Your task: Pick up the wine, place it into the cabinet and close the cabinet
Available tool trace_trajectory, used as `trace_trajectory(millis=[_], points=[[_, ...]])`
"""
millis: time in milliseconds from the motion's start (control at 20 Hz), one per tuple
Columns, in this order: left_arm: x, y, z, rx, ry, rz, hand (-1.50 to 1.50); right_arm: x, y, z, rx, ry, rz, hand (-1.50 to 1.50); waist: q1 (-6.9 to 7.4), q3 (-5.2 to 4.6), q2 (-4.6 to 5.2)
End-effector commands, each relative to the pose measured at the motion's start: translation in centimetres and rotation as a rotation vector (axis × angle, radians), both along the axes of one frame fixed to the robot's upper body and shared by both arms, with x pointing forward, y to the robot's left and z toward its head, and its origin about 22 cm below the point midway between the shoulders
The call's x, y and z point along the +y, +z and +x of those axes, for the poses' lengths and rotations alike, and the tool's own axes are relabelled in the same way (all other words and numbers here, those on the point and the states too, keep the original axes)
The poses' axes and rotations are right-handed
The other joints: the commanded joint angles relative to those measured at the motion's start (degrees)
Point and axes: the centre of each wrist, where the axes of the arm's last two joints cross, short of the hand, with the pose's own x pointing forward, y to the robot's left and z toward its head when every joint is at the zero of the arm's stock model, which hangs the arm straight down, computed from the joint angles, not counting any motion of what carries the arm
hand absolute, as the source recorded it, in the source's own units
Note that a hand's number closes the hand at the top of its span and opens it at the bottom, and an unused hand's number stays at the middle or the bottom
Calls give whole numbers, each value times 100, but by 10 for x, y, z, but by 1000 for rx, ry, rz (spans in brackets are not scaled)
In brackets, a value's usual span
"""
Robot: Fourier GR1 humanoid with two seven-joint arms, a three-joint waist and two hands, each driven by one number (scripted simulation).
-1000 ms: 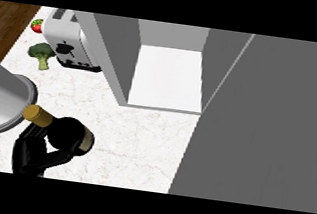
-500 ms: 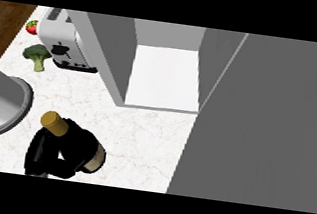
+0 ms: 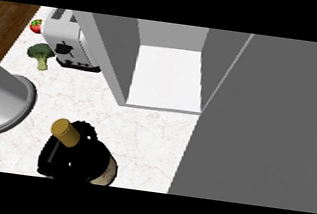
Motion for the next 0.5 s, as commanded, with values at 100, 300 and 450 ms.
trace_trajectory(millis=[100, 300, 450], points=[[-43, 26, 12, -10, -68, -25, 150, -18, 25, -37, -63, 13, 35, -150, 2, 6, 1], [-56, 48, 9, -20, -104, -24, 150, -15, 18, -37, -57, -1, 41, -150, 25, 6, 0], [-60, 58, 17, -20, -79, 8, 150, -15, 22, -40, -65, -6, 44, -150, 7, -1, 0]])
